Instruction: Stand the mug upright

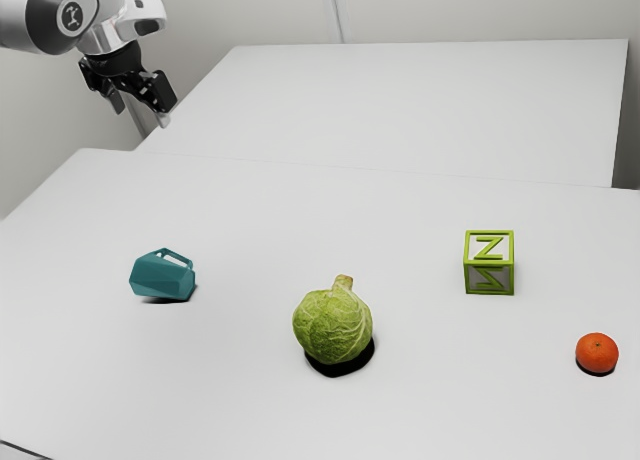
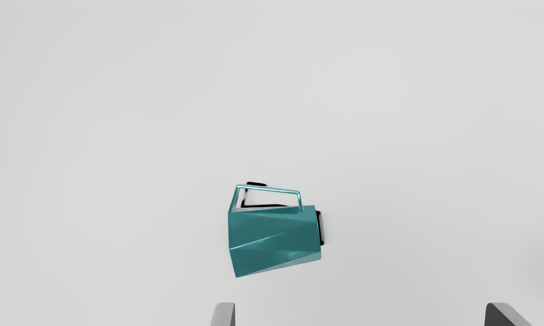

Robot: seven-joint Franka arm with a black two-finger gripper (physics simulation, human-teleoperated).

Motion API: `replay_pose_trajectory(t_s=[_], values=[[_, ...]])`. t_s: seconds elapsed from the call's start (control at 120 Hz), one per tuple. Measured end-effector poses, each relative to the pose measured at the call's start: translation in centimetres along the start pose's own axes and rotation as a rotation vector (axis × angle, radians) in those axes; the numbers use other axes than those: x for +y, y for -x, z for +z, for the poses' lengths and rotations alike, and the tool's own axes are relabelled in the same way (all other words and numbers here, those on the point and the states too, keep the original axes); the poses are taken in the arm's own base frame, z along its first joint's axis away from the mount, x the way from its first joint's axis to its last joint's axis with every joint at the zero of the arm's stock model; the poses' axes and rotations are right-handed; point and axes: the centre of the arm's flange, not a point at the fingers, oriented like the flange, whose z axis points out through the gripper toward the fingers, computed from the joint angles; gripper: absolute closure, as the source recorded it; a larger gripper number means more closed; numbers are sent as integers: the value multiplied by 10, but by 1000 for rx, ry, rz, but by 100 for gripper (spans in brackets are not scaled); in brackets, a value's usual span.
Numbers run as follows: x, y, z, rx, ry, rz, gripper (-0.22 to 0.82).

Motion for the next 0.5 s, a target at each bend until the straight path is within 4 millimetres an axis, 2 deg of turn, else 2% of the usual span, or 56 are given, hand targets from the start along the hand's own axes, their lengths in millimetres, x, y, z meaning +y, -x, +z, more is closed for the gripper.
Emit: replay_pose_trajectory(t_s=[0.225, 0.267, 0.317, 0.4, 0.5], values=[[-1, 0, 3, -5, 0, -2, 0], [-6, 1, 6, -7, -2, -12, 0], [-19, 2, 11, -17, -5, -36, 0], [-51, 10, 21, -36, -1, -98, 0], [-98, 26, 54, -112, 100, -224, 0]])
